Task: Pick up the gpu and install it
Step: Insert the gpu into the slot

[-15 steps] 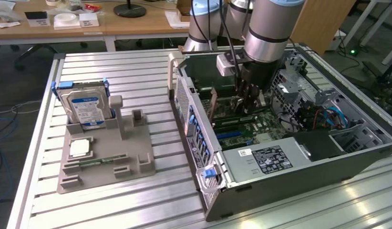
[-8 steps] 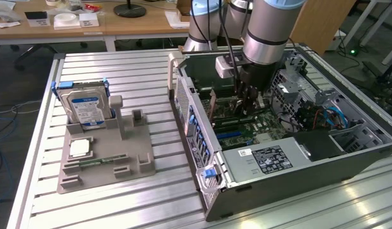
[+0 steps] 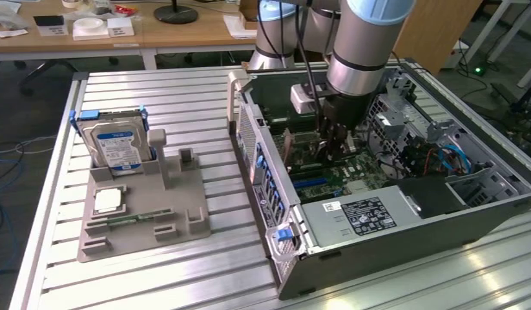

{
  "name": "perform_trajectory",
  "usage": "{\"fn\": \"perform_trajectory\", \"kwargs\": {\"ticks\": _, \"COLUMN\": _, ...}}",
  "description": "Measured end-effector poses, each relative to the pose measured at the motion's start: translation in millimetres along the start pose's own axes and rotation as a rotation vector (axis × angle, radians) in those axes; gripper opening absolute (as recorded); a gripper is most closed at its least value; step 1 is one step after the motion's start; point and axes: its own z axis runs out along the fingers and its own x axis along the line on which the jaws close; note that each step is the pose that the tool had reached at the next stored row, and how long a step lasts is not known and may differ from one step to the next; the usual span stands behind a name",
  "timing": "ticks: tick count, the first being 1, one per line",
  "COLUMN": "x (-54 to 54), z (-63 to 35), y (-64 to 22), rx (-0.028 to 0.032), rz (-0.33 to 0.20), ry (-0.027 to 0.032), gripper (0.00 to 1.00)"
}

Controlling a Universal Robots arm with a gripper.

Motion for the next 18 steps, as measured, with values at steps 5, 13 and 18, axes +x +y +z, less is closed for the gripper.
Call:
{"fn": "perform_trajectory", "kwargs": {"ticks": 5, "x": 0.5, "z": 5.0, "y": 2.3, "rx": 0.0001, "rz": 0.000, "ry": 0.0001, "gripper": 0.28}}
{"fn": "perform_trajectory", "kwargs": {"ticks": 13, "x": 3.9, "z": 10.2, "y": 4.7, "rx": -0.0001, "rz": 0.000, "ry": 0.0002, "gripper": 0.28}}
{"fn": "perform_trajectory", "kwargs": {"ticks": 18, "x": 5.0, "z": 12.9, "y": 7.0, "rx": 0.0000, "rz": 0.000, "ry": 0.0002, "gripper": 0.28}}
